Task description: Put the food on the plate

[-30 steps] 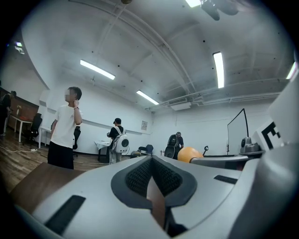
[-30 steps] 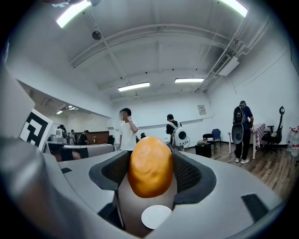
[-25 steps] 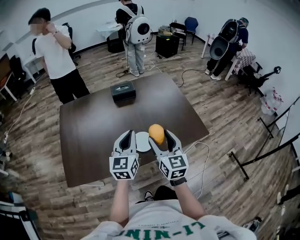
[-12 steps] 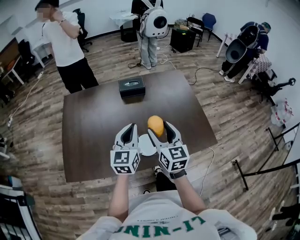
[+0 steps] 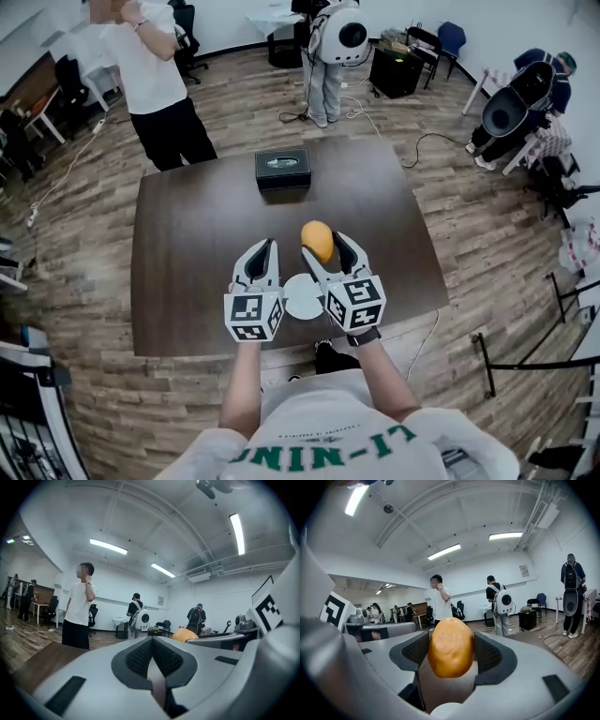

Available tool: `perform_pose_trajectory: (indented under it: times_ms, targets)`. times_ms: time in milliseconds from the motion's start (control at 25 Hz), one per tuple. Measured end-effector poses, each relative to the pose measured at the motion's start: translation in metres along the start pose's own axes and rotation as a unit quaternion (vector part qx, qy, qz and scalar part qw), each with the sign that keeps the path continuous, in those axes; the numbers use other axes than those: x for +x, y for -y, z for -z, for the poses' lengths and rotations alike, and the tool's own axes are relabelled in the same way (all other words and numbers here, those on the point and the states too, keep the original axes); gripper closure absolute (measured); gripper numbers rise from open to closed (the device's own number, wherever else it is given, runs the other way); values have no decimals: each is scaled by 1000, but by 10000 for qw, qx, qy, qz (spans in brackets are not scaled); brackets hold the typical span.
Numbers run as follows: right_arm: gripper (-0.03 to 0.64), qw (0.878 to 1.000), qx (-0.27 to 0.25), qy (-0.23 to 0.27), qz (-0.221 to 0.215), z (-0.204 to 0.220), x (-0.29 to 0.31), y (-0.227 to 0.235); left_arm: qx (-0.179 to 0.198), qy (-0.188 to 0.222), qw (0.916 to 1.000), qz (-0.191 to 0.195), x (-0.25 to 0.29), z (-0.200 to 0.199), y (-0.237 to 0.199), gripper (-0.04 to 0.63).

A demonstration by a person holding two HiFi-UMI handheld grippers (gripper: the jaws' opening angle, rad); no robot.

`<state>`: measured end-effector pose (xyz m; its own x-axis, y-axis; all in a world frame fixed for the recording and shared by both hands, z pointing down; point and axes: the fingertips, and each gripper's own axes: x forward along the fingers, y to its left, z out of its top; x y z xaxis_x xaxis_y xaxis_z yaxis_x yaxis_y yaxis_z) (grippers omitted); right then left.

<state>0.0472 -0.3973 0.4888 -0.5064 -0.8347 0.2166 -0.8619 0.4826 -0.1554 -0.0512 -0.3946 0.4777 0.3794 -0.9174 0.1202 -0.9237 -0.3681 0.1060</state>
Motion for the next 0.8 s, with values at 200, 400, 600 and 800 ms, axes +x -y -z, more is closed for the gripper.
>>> perform_pose_trajectory:
  times_ms: [200, 400, 600, 800]
  targets:
    - [307, 9994, -176, -279, -101, 13, 21, 2, -65, -86, 9999, -112, 8, 9, -13, 584]
    - [307, 9982, -290, -478, -206, 30, 41, -2, -95, -253, 9993, -252, 15, 23, -28, 584]
    - [308, 9963, -362, -734, -280, 54, 60, -8, -268, -390, 9985, -292, 17, 37, -40, 584]
    - [308, 9939, -327, -1007, -300, 83, 73, -11, -362, -399, 9982, -251, 21, 40, -46, 584]
